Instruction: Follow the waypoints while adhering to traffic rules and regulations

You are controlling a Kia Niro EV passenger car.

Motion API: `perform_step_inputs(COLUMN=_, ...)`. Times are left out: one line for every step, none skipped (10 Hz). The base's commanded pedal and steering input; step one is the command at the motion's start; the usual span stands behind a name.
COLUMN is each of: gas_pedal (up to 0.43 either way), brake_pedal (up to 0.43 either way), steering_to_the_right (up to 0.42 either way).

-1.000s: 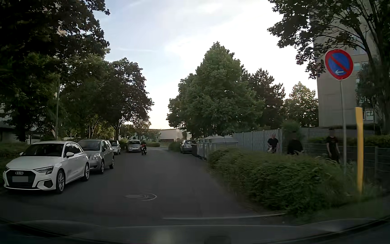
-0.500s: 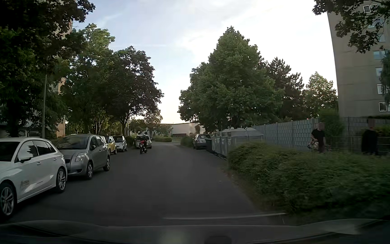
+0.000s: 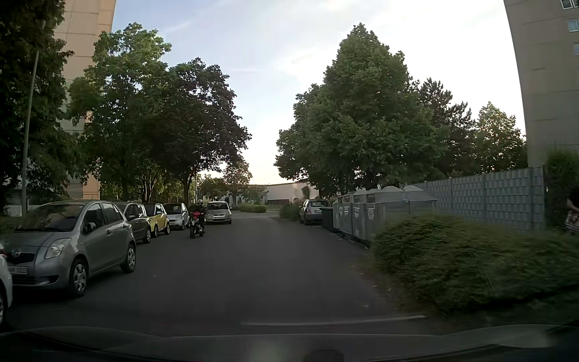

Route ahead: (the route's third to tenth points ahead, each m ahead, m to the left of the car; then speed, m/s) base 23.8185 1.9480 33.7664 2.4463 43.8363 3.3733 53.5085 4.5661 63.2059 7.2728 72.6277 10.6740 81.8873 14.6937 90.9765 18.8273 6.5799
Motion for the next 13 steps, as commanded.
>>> perform_step_inputs(gas_pedal=0.11, brake_pedal=0.0, steering_to_the_right=-0.009)
perform_step_inputs(gas_pedal=0.11, brake_pedal=0.0, steering_to_the_right=-0.009)
perform_step_inputs(gas_pedal=0.11, brake_pedal=0.0, steering_to_the_right=-0.01)
perform_step_inputs(gas_pedal=0.11, brake_pedal=0.0, steering_to_the_right=-0.011)
perform_step_inputs(gas_pedal=0.11, brake_pedal=0.0, steering_to_the_right=-0.017)
perform_step_inputs(gas_pedal=0.11, brake_pedal=0.0, steering_to_the_right=-0.019)
perform_step_inputs(gas_pedal=0.11, brake_pedal=0.0, steering_to_the_right=-0.019)
perform_step_inputs(gas_pedal=0.11, brake_pedal=0.0, steering_to_the_right=-0.019)
perform_step_inputs(gas_pedal=0.11, brake_pedal=0.0, steering_to_the_right=-0.019)
perform_step_inputs(gas_pedal=0.11, brake_pedal=0.0, steering_to_the_right=-0.019)
perform_step_inputs(gas_pedal=0.11, brake_pedal=0.0, steering_to_the_right=-0.019)
perform_step_inputs(gas_pedal=0.11, brake_pedal=0.0, steering_to_the_right=-0.019)
perform_step_inputs(gas_pedal=0.11, brake_pedal=0.0, steering_to_the_right=-0.019)
